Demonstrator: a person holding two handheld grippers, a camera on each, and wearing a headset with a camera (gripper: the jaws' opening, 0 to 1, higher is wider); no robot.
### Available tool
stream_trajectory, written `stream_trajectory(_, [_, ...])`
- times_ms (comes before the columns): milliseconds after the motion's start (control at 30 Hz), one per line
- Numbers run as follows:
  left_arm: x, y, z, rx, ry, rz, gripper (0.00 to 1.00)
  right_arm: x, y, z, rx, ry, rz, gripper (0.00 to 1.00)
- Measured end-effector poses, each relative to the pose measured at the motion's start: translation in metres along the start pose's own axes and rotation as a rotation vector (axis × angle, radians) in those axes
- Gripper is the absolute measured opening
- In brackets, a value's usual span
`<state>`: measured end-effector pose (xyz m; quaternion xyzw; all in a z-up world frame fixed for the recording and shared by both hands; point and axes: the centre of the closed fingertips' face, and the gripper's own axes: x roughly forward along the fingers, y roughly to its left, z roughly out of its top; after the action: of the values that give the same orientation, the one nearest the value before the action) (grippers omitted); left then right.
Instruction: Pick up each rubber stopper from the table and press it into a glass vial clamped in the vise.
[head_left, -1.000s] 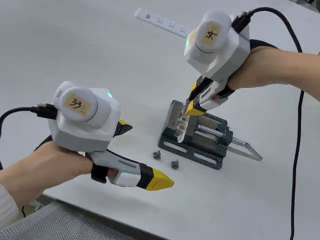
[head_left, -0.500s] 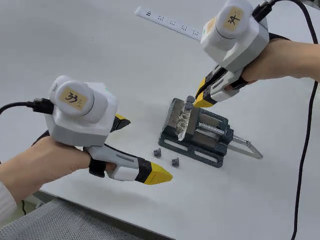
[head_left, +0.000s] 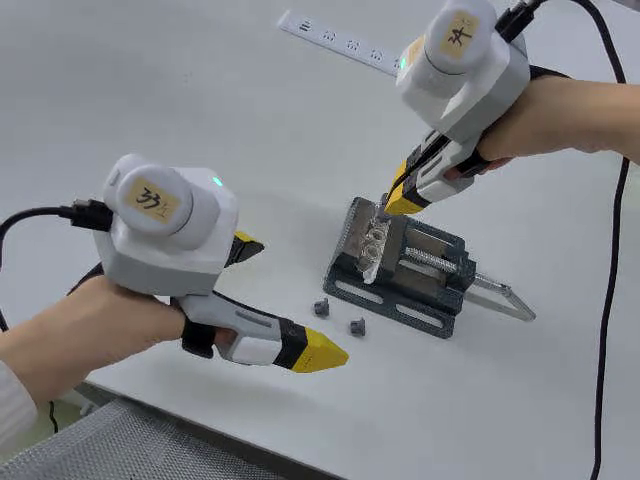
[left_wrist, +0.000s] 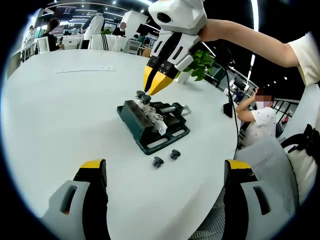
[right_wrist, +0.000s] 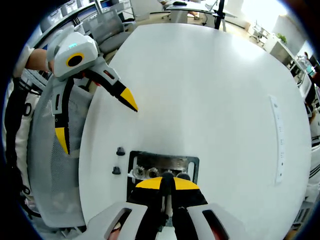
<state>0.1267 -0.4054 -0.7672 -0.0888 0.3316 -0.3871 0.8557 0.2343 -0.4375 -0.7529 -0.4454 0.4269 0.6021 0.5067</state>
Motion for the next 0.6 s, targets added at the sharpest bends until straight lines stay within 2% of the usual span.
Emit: stream_trajectory(600, [0.0010, -0.0018, -0.0026, -0.004, 0.007, -0.004, 0.97, 0.0057, -0.0024, -0.0045, 0.004, 0.012, 0.007, 0.02])
